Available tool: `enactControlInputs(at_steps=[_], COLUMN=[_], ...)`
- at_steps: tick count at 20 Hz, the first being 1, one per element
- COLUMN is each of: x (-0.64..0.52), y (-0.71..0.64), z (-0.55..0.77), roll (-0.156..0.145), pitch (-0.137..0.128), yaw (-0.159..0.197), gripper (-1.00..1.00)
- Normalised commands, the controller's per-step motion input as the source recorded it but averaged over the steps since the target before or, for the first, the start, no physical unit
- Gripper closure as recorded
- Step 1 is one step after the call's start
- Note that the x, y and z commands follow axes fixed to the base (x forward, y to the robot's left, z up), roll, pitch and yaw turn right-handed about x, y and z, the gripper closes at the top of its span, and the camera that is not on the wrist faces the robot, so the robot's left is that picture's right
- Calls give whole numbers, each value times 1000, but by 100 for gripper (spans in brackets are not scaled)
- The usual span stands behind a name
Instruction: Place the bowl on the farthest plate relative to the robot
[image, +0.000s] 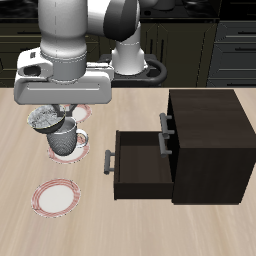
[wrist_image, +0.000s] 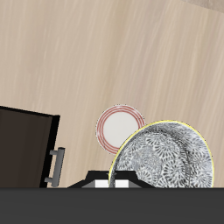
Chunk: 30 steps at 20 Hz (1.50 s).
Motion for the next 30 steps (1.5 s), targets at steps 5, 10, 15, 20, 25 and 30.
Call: enactControlInputs(at_steps=[5,10,15,20,25,30], x=[103,21,-50,-4,52,35], y=[-155,-53,48,-9,-86,-20], z=[-13,-117,-89,-215,-207,-275], roll=[30,18,-2,3,-31,-28], pitch=[-5,11,-60,-10,-19,-5], yaw=[2,-28,38,-27,-21,0], gripper=[100,100,100,100,100,100])
